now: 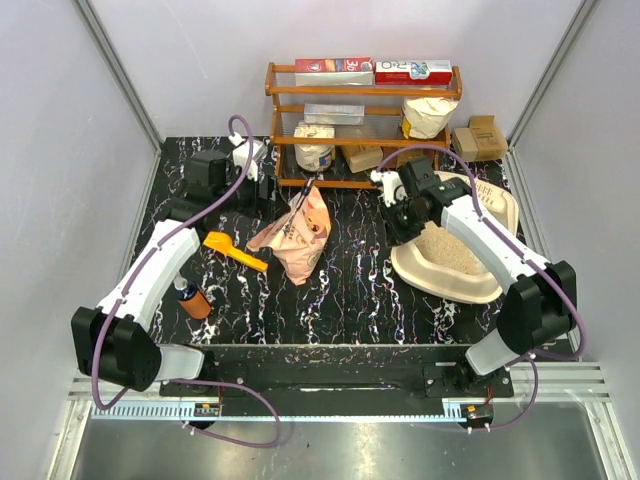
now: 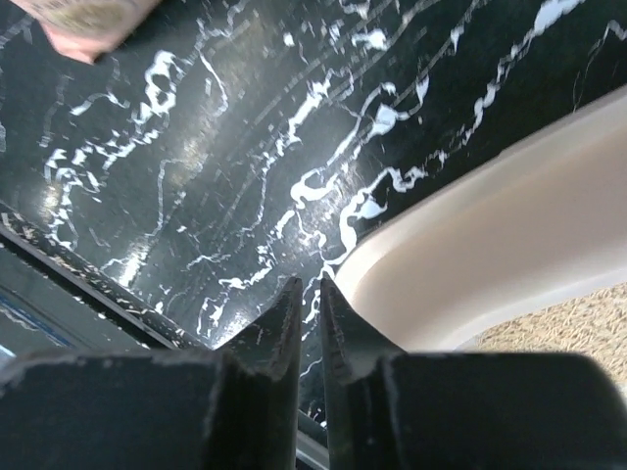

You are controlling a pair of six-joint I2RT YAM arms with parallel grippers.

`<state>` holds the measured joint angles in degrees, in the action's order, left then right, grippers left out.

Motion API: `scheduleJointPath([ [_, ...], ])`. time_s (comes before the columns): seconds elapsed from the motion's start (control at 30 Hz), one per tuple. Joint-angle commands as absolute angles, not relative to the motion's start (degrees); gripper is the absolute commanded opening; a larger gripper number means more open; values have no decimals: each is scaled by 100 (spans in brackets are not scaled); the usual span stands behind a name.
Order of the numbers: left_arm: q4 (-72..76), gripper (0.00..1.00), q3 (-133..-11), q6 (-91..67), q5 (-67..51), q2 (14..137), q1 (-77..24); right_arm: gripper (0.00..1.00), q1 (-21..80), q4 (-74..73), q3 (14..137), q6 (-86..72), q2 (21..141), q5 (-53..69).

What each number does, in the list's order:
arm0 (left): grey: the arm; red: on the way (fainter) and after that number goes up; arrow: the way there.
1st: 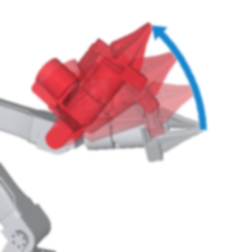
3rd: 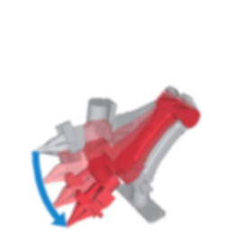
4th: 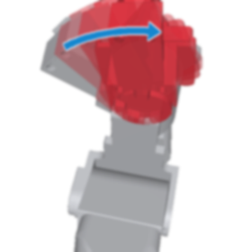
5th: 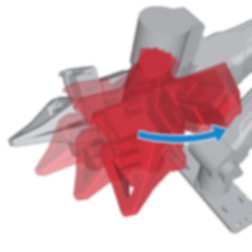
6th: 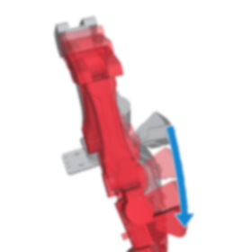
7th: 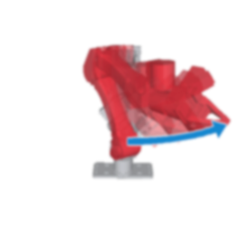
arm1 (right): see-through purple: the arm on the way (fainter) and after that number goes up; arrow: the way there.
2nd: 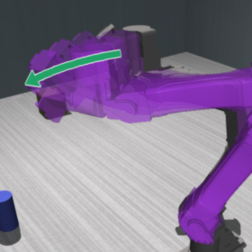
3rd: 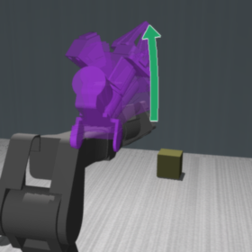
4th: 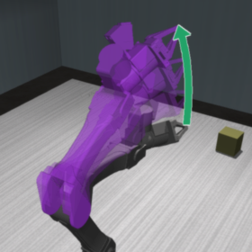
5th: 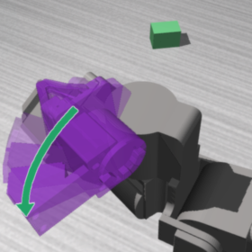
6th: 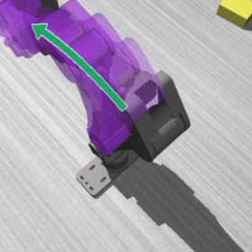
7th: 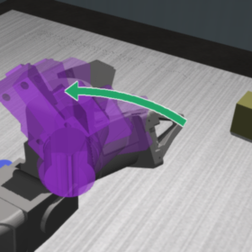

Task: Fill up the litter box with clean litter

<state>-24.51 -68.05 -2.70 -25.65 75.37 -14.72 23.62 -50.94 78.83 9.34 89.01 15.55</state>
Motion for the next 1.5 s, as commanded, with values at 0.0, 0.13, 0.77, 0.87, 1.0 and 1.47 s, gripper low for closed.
scheduleJointPath([
  [0.0, -2452, 89, -6820, -352, -2417, 7584, -1643, 16, 2408, -5019, 7498, 677, 8675, 941],
  [0.13, -2461, 89, -6926, -360, -2391, 7734, -1775, 14, 2417, -4992, 7243, 677, 8526, 686],
  [0.77, -2628, 82, -7470, -299, -1214, 8657, -2408, 21, 2408, -5142, 6889, 1020, 7805, 937],
  [0.87, -2724, 74, -7585, -255, -985, 8762, -2399, 45, 2408, -5159, 7275, 1028, 7743, 1606],
  [1.0, -2997, 65, -7647, -71, -871, 8877, -2408, 60, 2408, -5107, 7953, 1151, 7621, 1986],
  [1.47, -3225, 0, -8093, 1115, -2038, 9474, -2408, 79, 2408, -3341, 8332, 1273, 7963, 1459],
])
